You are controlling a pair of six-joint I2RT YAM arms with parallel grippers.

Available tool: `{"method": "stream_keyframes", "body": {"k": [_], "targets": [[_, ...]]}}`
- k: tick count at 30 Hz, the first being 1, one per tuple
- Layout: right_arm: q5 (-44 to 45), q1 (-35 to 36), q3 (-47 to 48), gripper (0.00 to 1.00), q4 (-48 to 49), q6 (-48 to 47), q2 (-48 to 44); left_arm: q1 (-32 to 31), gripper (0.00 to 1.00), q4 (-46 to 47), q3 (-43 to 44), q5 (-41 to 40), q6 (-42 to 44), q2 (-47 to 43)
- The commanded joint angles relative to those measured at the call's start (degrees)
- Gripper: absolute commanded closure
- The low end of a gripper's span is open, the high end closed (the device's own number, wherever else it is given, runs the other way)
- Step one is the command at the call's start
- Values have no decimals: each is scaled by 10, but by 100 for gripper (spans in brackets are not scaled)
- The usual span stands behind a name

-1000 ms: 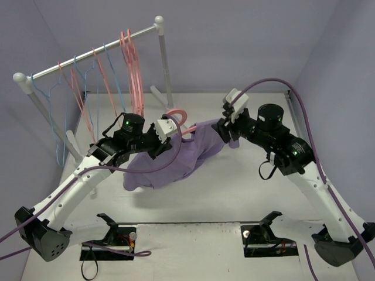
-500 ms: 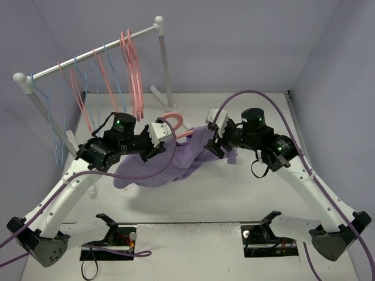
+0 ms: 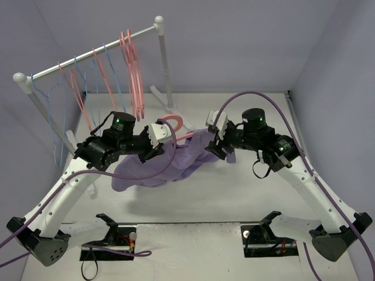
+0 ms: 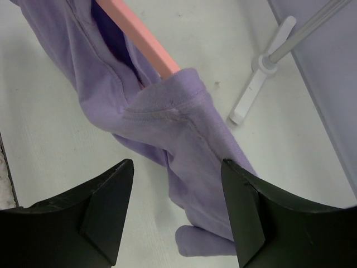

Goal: Place the t-shirt on the hanger
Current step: Place the hanger at the clothesline.

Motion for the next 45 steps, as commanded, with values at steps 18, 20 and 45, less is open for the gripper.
{"method": "stream_keyframes", "body": {"k": [18, 20, 45], "targets": [[-22, -3, 31, 38, 33, -33, 30, -1, 100, -12, 63, 76, 40, 6], [-17, -3, 36, 38, 33, -39, 39, -1, 100, -18, 62, 83, 43, 5], [-78, -4, 38, 100, 4, -18, -22, 10, 69, -24, 62, -1, 94, -33]]}}
